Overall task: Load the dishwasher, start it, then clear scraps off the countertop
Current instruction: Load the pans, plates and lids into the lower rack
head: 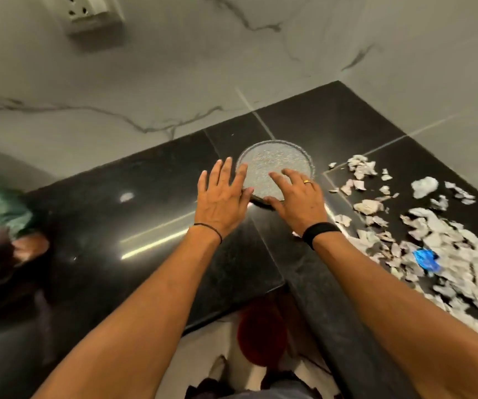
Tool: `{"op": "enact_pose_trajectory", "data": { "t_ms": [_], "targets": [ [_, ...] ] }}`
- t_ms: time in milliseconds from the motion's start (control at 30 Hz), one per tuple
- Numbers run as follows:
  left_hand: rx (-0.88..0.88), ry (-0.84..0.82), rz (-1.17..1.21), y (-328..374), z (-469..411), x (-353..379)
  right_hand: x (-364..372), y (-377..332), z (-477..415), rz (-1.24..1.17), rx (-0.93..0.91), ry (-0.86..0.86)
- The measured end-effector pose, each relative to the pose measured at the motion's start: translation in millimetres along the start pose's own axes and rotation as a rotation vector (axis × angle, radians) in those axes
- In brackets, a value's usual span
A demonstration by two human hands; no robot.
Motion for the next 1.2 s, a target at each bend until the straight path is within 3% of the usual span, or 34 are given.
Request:
{"op": "enact_pose_trajectory", "data": {
  "t_ms": [400,700,1000,1200],
  "targets": [
    [-0.210,-0.069,-0.004,-29.3,14.0,33.9,73.8,1.0,-38.9,0.011,-0.107,-0.217],
    [-0.139,-0.098,-0.011,-17.8,8.5,39.0,72.3,6.9,-36.6,-0.002,-0.143,-0.073],
    [0.070,-0.162,0.027,19.0,-25.2,35.8,19.0,5.9,-22.5,-0.132,-0.186,0.135],
    [0.101,-0.173,0.066,47.1,-48.2,29.9,-9.1,9.9,-1.5,-0.124,-0.180,0.234]
  ]
}}
Point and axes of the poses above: each hand's wrist, its own z-axis away from the middle knuckle, its own x-axis out of the palm, y = z × x, the point moved 9 cm from there along -z, towards the middle knuckle, and after that the axes turned 7 degrees about -y, right-handed, at the moved point
